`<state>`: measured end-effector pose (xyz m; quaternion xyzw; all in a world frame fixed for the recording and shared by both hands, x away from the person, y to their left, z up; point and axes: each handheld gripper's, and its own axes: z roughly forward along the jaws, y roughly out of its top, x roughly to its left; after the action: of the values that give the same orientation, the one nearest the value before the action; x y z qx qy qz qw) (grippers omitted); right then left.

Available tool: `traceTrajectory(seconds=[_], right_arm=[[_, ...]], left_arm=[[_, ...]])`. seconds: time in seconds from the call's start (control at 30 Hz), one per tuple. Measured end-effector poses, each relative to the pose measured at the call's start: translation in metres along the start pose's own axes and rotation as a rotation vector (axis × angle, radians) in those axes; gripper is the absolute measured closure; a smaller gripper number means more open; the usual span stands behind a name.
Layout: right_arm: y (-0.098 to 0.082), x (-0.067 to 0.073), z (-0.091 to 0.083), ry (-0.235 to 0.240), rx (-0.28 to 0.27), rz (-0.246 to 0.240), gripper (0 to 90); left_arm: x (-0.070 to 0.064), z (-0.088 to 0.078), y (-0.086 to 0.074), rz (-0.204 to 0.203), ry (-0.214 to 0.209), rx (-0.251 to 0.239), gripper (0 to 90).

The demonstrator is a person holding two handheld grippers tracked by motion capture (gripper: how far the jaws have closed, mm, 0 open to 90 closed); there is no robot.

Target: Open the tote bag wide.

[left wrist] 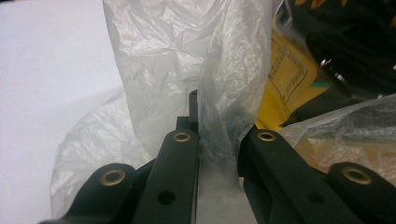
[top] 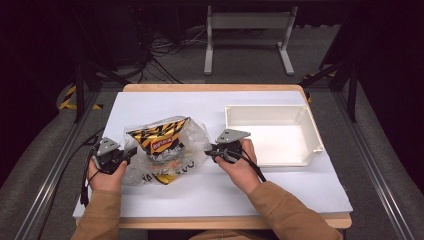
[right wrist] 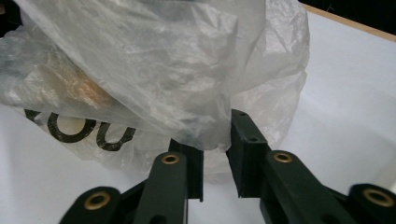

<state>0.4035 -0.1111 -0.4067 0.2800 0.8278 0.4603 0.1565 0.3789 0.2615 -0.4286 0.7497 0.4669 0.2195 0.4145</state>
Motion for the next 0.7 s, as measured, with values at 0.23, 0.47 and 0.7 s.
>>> traceTrajectory(seconds=[0.23,0.47,0.7], right_arm=[[0.005,0.001,-0.02,0.074,-0.098,0.052,40.2],[0.018,0.01,-0.046,0.068,-0.189,0.007,28.8],[0.04,0.023,-0.064,0.09,-0.272,-0.049,26.2]], left_arm=[[-0.001,0.001,-0.002,0.002,-0.014,0.004,83.8],[-0.002,0.002,-0.002,0.0,-0.017,0.007,83.8],[-0.003,0.002,-0.001,0.005,-0.018,-0.001,83.6]])
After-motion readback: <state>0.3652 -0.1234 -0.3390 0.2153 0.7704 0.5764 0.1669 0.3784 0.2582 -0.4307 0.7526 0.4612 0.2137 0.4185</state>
